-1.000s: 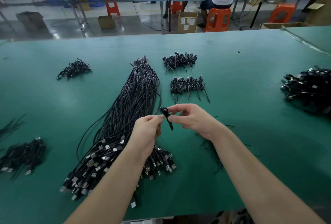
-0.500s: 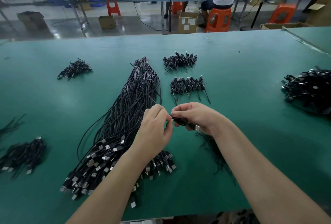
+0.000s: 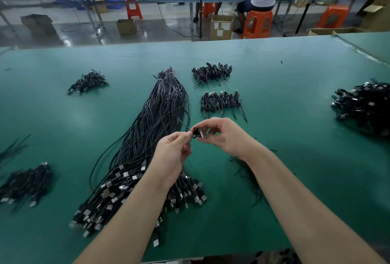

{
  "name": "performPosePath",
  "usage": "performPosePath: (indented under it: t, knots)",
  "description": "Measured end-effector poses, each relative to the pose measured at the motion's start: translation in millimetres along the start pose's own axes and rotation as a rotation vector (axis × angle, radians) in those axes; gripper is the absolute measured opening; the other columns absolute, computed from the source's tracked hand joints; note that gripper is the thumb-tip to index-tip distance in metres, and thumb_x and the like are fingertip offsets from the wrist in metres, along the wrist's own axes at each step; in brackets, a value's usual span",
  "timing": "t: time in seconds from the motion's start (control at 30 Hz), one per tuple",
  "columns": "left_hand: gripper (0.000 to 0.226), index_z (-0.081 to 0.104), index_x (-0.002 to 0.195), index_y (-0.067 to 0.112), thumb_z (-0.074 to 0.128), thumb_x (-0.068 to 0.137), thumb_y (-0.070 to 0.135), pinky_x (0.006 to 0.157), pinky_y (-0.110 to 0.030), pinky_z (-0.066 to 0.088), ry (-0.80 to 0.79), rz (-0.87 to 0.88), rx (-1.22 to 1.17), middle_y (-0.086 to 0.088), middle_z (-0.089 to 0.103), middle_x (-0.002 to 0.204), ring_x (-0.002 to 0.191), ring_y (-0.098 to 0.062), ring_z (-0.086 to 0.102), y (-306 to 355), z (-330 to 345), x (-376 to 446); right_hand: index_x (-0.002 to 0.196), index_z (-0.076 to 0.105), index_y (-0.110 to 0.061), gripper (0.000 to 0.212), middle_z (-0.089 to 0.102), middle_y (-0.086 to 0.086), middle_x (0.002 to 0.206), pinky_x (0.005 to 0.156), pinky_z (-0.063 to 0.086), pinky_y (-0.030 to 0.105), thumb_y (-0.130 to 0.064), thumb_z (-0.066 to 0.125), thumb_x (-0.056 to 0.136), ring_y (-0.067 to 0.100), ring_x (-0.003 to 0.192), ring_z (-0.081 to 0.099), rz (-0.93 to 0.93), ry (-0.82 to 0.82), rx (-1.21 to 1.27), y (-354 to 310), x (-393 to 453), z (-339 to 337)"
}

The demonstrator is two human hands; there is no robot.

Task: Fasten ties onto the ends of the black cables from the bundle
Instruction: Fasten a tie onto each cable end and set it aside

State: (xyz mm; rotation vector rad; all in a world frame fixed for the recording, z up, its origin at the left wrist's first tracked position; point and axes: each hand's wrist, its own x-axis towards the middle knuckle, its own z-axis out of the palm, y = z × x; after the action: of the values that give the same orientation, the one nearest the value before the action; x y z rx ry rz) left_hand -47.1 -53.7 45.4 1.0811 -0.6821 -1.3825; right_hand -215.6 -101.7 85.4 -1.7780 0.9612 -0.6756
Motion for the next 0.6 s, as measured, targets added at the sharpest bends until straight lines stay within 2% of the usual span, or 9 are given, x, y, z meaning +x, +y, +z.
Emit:
performPosePath:
  t: [0.1, 0.17, 0.23, 0.27, 0.33, 0.43, 0.53, 0.6]
  knots:
    - [0.024, 0.069, 0.071, 0.014, 0.067, 0.095, 0.011, 0.066, -0.027, 0.042, 0.009, 0.034, 0.128, 0.001, 0.050, 0.064, 0.059, -0.010, 0.045, 2.1, 1.7, -2.3, 0.100, 0.078, -0.023, 0.017, 0.073, -0.003, 0.107, 0.081, 0.047, 0.022, -0.011, 0.076, 0.088, 0.007, 0.080, 0.052, -0.010, 0.051, 0.002, -0.7, 0.6, -0.9]
    - [0.020, 0.068, 0.074, 0.012, 0.069, 0.094, 0.014, 0.067, -0.032, 0.039, 0.027, 0.097, 0.302, 0.000, 0.050, 0.065, 0.063, -0.014, 0.043, 5.3, 1.2, -4.0, 0.101, 0.078, -0.017, 0.012, 0.076, -0.007, 0.091, 0.075, 0.047, 0.014, -0.013, 0.073, 0.091, 0.002, 0.075, 0.058, 0.051, 0.021, 0.095, 1.1, 0.8, -1.3]
    - [0.020, 0.065, 0.077, 0.010, 0.070, 0.094, 0.018, 0.062, -0.031, 0.038, 0.032, 0.202, 0.509, -0.001, 0.052, 0.067, 0.063, -0.014, 0.043, 8.3, 1.3, -5.8, 0.102, 0.077, -0.012, 0.012, 0.068, -0.012, 0.070, 0.060, 0.041, 0.011, -0.018, 0.071, 0.093, -0.001, 0.058, 0.051, 0.113, 0.014, 0.117, 3.3, 2.3, -2.4]
    - [0.019, 0.063, 0.077, 0.011, 0.070, 0.093, 0.017, 0.059, -0.027, 0.039, 0.034, 0.295, 0.639, 0.001, 0.053, 0.069, 0.061, -0.011, 0.043, 9.4, 1.6, -6.9, 0.102, 0.076, -0.012, 0.014, 0.065, -0.011, 0.067, 0.055, 0.038, 0.013, -0.022, 0.071, 0.094, 0.000, 0.053, 0.045, 0.150, 0.020, 0.114, 3.7, 3.6, -2.8]
    - [0.022, 0.056, 0.075, 0.017, 0.069, 0.091, 0.010, 0.062, -0.021, 0.040, 0.029, 0.559, 0.933, 0.005, 0.053, 0.077, 0.065, -0.009, 0.047, 11.5, 3.4, -10.4, 0.104, 0.073, -0.014, 0.017, 0.068, 0.000, 0.076, 0.054, 0.037, 0.018, -0.027, 0.072, 0.093, 0.006, 0.054, 0.042, 0.244, 0.018, 0.156, 3.1, 5.9, -2.9]
    - [0.021, 0.053, 0.079, 0.014, 0.068, 0.088, 0.003, 0.075, -0.028, 0.039, 0.012, 0.888, 1.236, 0.000, 0.052, 0.088, 0.080, -0.017, 0.045, 11.4, 6.4, -13.7, 0.101, 0.065, -0.016, 0.013, 0.066, 0.013, 0.086, 0.050, 0.039, 0.019, -0.022, 0.073, 0.092, 0.012, 0.061, 0.046, 0.345, -0.013, 0.315, 2.3, 7.6, -3.6]
    - [0.014, 0.058, 0.079, 0.006, 0.069, 0.086, 0.000, 0.081, -0.032, 0.038, 0.016, 1.047, 1.327, -0.008, 0.055, 0.088, 0.086, -0.018, 0.043, 7.1, 3.9, -13.3, 0.091, 0.065, -0.020, 0.008, 0.064, 0.009, 0.081, 0.049, 0.039, 0.018, -0.021, 0.072, 0.093, 0.010, 0.058, 0.049, 0.350, -0.067, 0.412, 4.4, 6.8, -4.1]
    - [0.014, 0.059, 0.080, 0.007, 0.070, 0.088, 0.002, 0.080, -0.031, 0.040, 0.028, 0.988, 1.274, -0.005, 0.055, 0.091, 0.086, -0.018, 0.046, 4.6, 4.4, -15.0, 0.092, 0.064, -0.021, 0.006, 0.067, 0.006, 0.076, 0.048, 0.039, 0.018, -0.023, 0.069, 0.096, 0.009, 0.055, 0.048, 0.333, -0.089, 0.410, 6.1, 5.8, -3.0]
